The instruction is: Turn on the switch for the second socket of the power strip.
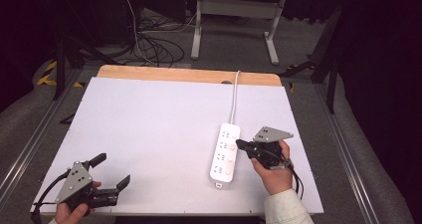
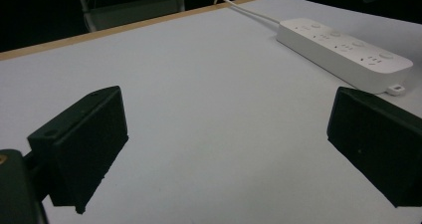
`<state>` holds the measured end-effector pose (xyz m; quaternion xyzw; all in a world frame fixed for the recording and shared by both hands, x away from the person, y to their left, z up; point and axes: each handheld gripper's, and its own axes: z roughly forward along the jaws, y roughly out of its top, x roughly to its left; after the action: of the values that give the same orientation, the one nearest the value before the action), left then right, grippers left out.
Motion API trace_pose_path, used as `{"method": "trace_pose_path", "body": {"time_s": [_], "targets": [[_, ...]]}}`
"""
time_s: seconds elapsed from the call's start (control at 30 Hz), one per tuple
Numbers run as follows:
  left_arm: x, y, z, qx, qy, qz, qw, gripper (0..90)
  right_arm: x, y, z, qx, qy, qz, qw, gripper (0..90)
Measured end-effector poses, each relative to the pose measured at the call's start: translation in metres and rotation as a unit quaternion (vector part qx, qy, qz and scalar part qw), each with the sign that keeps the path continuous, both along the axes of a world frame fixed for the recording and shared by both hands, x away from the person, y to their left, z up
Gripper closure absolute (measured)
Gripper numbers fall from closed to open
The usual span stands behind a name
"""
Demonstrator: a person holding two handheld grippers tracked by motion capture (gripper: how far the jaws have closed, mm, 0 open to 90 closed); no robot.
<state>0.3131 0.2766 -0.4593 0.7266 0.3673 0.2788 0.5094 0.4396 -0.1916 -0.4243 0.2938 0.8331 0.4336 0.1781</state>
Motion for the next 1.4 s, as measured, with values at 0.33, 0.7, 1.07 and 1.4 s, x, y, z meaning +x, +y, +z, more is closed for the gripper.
{"method": "trace_pose_path", "body": {"time_s": [0.33, 0.7, 1.07, 1.4], "targets": [[0.0, 0.0, 0.0, 0.0, 0.002, 0.0, 1.0, 3.1, 0.012, 0.001, -0.015, 0.016, 0.028, -0.016, 0.9993, 90.0], [0.0, -0.001, 0.0, 0.001, 0.003, -0.001, 1.0, 3.1, 0.018, 0.006, -0.027, -0.006, 0.026, -0.019, 0.9995, 90.0], [0.0, -0.001, 0.0, 0.002, 0.003, -0.003, 1.0, 3.1, 0.024, 0.01, -0.038, -0.011, 0.034, -0.017, 0.9992, 90.0], [0.0, -0.001, 0.0, 0.003, 0.002, -0.003, 1.0, 3.1, 0.024, 0.012, -0.042, -0.014, 0.03, -0.017, 0.9993, 90.0]]}}
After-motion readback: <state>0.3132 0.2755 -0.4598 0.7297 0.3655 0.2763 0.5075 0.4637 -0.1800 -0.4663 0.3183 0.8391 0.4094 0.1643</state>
